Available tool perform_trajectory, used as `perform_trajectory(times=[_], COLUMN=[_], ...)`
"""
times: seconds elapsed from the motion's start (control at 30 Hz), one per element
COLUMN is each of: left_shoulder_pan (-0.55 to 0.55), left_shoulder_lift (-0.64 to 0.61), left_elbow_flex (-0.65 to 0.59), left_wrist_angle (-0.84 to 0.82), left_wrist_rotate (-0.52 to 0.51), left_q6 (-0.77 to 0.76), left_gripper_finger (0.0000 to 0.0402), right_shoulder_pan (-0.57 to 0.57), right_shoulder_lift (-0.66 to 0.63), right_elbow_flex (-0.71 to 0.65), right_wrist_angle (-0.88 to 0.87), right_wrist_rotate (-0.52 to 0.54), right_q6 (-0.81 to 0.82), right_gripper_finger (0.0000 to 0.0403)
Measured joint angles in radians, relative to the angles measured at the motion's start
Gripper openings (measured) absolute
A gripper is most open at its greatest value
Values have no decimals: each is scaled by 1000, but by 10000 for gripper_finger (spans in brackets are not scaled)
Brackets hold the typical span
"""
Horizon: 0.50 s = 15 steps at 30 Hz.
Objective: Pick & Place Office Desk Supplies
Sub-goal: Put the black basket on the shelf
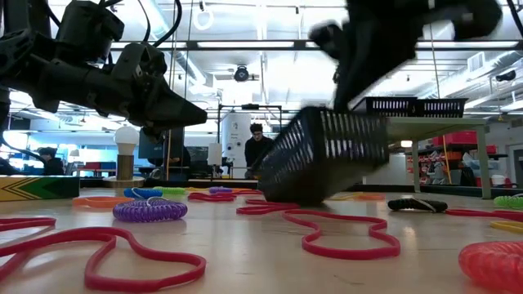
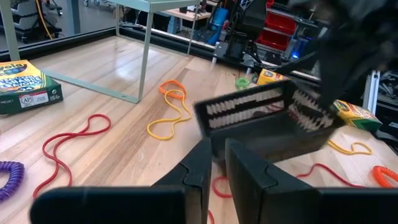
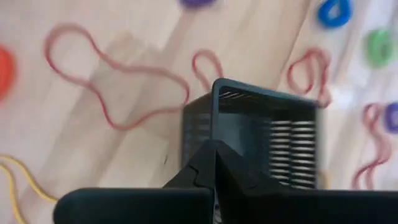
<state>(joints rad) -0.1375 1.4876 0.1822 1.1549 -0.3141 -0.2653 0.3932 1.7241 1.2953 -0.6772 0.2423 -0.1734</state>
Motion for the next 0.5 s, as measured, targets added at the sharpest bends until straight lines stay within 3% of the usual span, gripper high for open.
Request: perform_trajectory(times=[0.5], left_shoulder_pan=[0], left_shoulder_lift=[0], left_elbow_flex=[0], left_wrist_angle=[0], left_wrist_rotate=[0], left_q6=[0], left_gripper_finger=[53], right_shoulder_pan=[-48], right_shoulder_lift=[-2], right_elbow_flex=[399], right_wrist_angle=[-381], right_wrist_rotate=[284], right_q6=[4], right_gripper_finger=[2])
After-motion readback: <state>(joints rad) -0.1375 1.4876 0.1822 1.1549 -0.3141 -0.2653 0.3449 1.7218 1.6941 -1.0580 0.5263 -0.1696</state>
